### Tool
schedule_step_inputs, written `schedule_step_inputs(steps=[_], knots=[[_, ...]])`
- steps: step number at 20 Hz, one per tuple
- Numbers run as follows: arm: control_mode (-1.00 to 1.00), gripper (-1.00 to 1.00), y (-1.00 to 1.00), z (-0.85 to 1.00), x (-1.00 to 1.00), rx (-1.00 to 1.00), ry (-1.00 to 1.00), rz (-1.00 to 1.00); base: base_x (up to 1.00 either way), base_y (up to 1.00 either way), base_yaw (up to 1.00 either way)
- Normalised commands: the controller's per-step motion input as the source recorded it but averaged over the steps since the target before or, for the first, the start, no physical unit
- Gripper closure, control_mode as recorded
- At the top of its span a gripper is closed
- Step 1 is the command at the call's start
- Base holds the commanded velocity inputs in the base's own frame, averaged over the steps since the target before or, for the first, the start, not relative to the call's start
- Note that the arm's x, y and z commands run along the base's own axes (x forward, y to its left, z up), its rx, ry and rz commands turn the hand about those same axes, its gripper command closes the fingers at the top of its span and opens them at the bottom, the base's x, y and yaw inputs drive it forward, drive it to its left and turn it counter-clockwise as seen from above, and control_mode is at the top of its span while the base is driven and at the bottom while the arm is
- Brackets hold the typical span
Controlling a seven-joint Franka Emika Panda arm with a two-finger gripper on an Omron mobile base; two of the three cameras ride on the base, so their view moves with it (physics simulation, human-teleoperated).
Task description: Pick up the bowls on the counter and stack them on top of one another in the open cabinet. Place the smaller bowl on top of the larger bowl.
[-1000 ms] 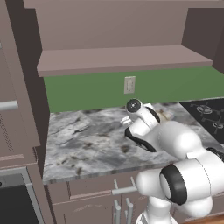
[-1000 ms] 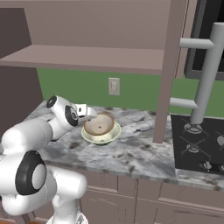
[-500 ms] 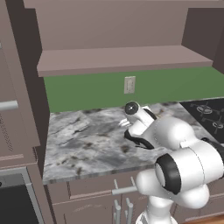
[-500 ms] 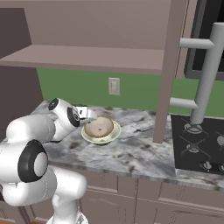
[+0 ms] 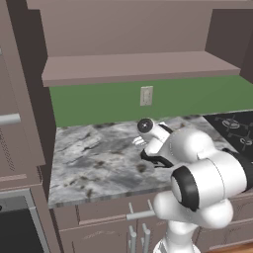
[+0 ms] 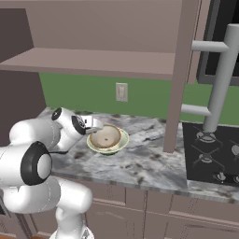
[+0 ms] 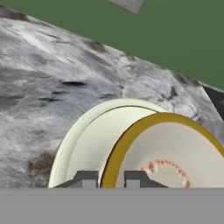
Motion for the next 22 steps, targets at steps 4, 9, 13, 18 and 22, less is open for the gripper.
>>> schedule_step_inputs(steps=[4,9,13,18,22], knots=[[-1.0,1.0,0.0,-0.01,0.04,-0.01,0.0,0.0,0.0,0.0,0.0],[-1.0,1.0,-0.01,-0.02,0.06,-0.01,0.0,0.0,0.0,0.0,0.0],[-1.0,1.0,0.0,-0.06,0.07,-0.02,0.0,0.0,0.0,0.0,0.0],[-1.0,1.0,0.0,-0.1,0.1,-0.02,0.0,0.0,0.0,0.0,0.0],[-1.0,1.0,-0.05,-0.16,0.13,-0.02,-0.03,0.0,0.0,0.0,0.0]])
